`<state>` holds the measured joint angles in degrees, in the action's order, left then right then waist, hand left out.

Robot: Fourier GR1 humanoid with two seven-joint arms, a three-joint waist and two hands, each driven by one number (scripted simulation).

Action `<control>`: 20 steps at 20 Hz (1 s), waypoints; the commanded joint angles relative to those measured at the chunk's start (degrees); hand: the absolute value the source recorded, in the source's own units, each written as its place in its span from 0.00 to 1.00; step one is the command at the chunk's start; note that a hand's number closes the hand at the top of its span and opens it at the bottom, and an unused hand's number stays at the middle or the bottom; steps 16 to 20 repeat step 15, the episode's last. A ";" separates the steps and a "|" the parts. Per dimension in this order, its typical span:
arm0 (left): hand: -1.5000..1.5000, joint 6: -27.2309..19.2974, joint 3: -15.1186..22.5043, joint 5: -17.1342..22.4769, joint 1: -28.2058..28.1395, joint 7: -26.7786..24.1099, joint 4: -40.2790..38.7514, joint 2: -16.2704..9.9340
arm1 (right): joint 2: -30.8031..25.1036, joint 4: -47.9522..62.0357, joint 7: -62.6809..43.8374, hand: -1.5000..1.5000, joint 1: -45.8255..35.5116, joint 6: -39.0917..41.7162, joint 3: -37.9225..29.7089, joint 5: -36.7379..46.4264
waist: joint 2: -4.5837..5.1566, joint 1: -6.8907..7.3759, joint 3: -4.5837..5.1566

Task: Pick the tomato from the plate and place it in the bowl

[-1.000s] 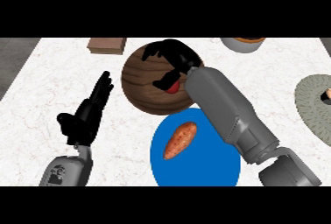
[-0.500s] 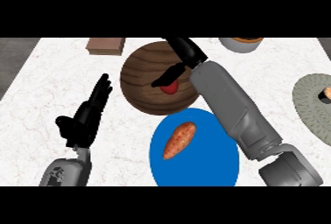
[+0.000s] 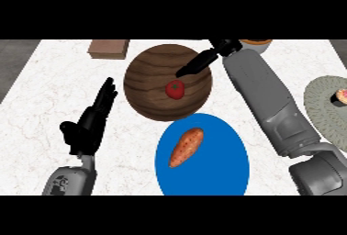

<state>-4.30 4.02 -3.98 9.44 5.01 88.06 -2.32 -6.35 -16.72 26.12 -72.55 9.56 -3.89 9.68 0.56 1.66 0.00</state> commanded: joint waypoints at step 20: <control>0.50 2.37 -0.95 1.13 -2.40 0.23 3.03 -1.57 | -9.75 2.51 9.92 0.00 5.76 19.59 -2.26 -0.57 | -0.01 0.19 -0.03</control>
